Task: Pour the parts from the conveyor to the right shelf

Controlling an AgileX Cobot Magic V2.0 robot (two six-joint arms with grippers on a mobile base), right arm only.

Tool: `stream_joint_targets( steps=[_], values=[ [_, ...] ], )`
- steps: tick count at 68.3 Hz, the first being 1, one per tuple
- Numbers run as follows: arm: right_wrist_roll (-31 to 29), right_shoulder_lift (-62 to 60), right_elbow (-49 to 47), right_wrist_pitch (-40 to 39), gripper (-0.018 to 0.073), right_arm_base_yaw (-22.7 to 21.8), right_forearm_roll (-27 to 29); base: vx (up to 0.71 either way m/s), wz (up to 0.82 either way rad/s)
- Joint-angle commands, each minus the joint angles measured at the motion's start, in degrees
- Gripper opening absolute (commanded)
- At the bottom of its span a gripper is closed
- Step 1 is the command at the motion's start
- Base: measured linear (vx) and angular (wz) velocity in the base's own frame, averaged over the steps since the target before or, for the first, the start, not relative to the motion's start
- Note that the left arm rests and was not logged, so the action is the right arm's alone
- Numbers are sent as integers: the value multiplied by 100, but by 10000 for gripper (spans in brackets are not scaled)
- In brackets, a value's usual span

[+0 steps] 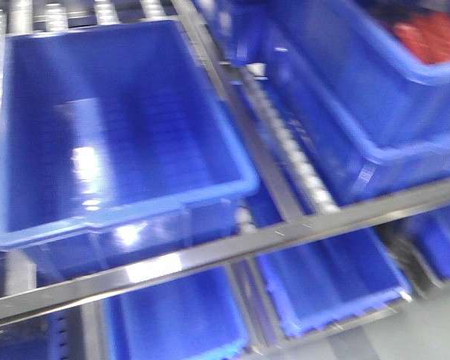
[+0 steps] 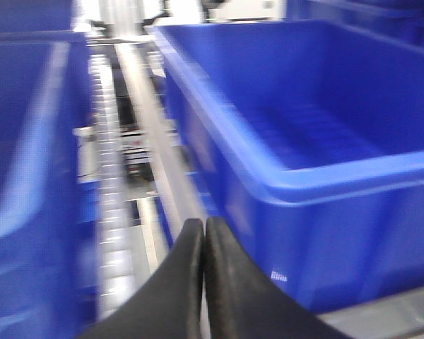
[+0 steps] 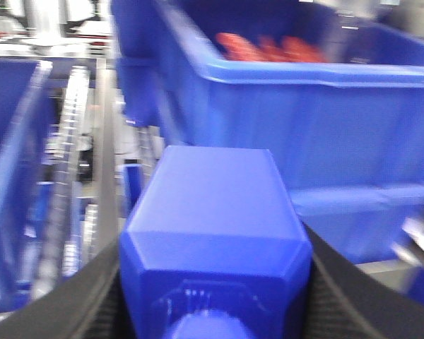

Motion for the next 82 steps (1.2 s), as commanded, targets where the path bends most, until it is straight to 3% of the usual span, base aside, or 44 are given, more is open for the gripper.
stream_joint_targets(
  steps=[1,39,82],
  values=[
    [-64,49,-157,-448,-6,2,-57,14,53],
    [-64,49,-157,-448,-6,2,-57,14,33],
    [-64,49,-157,-434,-6,2,-57,12,6]
  ],
)
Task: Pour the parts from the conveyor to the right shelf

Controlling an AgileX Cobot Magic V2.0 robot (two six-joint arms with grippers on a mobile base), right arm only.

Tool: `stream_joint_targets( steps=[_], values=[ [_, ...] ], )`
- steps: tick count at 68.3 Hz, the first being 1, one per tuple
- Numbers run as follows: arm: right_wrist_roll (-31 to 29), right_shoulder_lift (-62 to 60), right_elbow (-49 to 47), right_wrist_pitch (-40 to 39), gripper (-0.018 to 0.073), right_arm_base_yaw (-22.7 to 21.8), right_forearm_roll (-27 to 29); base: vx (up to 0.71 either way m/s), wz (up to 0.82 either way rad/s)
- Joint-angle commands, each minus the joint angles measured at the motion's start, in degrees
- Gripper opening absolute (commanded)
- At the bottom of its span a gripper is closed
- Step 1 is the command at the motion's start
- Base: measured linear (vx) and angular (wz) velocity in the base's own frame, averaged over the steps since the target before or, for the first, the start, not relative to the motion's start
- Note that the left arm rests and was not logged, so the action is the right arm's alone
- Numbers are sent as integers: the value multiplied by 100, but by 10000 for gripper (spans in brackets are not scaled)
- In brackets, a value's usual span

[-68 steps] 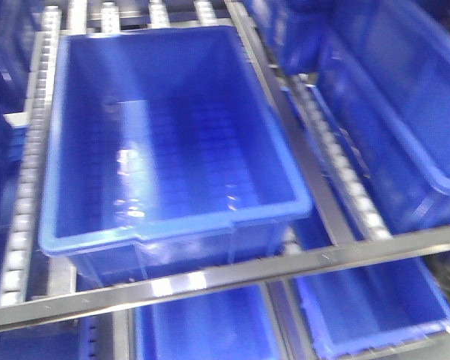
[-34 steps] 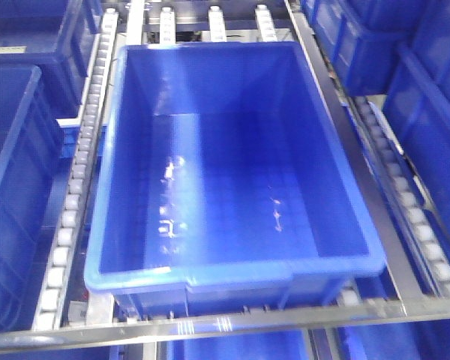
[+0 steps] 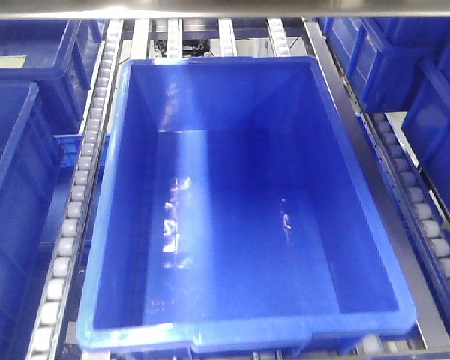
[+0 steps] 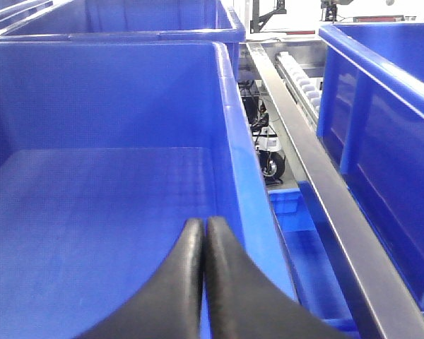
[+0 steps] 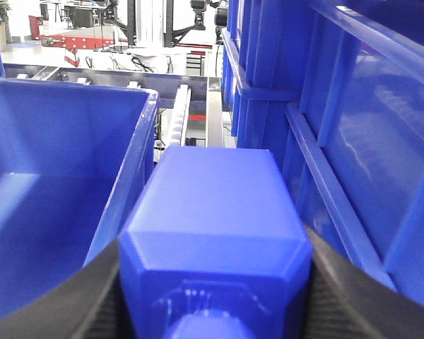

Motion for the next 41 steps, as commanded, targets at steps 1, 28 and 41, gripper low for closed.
stream_joint_targets(
  steps=[1,28,41],
  values=[
    [-64,49,-157,-434,-6,2,-57,9,1],
    [-64,49,-157,-434,-6,2,-57,7,0],
    [-64,49,-157,-440,-6,2,-57,2,1]
  ],
)
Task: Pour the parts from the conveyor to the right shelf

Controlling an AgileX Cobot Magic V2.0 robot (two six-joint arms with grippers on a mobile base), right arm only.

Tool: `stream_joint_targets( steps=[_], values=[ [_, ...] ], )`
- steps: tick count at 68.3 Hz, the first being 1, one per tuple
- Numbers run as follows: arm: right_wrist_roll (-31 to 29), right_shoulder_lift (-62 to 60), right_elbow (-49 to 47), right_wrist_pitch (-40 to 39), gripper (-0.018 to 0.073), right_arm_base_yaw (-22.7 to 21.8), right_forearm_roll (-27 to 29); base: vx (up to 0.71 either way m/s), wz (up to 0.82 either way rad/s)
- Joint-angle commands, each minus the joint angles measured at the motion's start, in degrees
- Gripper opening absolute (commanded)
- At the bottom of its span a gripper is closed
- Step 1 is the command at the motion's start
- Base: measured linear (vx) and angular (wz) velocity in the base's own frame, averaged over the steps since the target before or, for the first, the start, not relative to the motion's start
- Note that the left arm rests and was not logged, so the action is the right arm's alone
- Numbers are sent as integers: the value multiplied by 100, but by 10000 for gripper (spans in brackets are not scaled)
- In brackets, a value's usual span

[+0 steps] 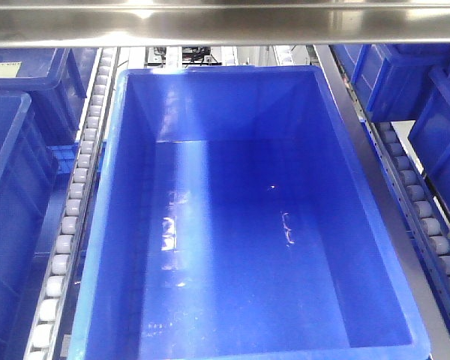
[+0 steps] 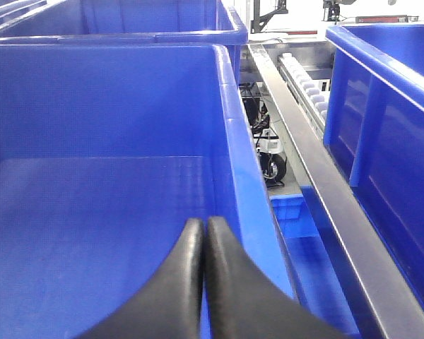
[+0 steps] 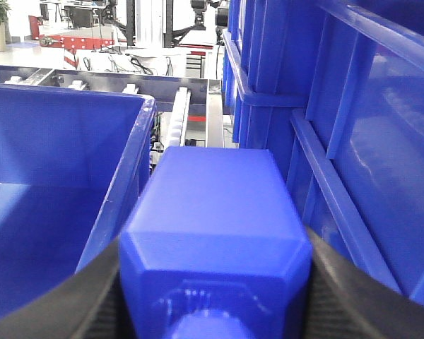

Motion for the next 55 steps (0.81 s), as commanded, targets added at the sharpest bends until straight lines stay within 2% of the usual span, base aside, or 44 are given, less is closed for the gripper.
stream_joint_targets(
  steps=[1,55],
  values=[
    [-64,49,-157,-440,-6,2,-57,0,0],
    [-63,174,-181,-248,-6,2,-38,0,0]
  ],
)
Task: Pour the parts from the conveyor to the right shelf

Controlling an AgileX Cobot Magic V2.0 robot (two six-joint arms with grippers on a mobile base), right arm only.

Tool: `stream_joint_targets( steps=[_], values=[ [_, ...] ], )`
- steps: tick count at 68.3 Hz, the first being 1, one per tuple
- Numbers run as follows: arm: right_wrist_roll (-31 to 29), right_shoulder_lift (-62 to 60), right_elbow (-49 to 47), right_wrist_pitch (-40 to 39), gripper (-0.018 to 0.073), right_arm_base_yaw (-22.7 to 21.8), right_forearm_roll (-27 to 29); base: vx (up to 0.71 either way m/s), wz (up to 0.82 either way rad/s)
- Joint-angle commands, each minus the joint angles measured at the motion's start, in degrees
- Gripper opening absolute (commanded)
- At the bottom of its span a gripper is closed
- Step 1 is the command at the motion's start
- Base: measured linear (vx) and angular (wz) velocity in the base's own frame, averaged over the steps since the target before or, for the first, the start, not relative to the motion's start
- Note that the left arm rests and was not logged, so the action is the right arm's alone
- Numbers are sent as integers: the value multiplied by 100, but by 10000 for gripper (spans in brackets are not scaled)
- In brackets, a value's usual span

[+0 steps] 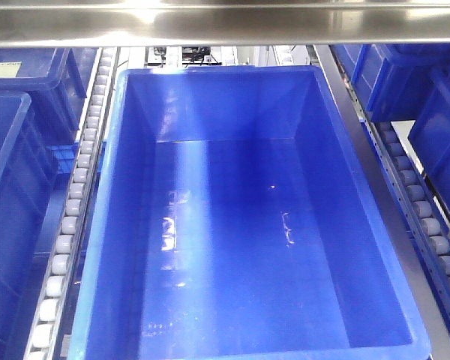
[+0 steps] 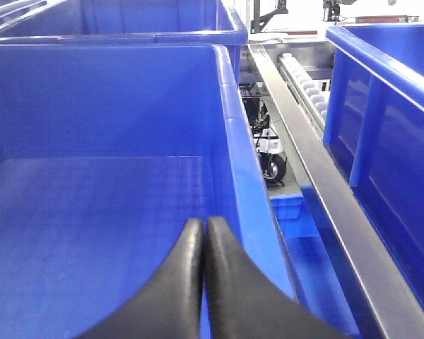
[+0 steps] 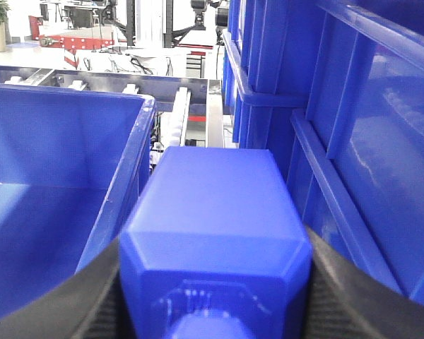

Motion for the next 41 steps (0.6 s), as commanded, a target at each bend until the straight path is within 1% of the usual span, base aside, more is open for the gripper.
stream_joint_targets(
  steps=[1,8,15,23,28,41],
  values=[
    [-63,231,-195,-331,-6,2,-38,0,0],
    [-63,705,-522,-116,-6,36,-33,0,0],
    [-63,1349,-1015,124,-6,330,-34,0,0],
    [-4,2276,-1692,622,-6,926,-39,0,0],
    [194,2864,-2080,838,-6,1371,-51,0,0],
    [629,4232,-2890,1109,-6,2247,-108,0,0]
  ],
)
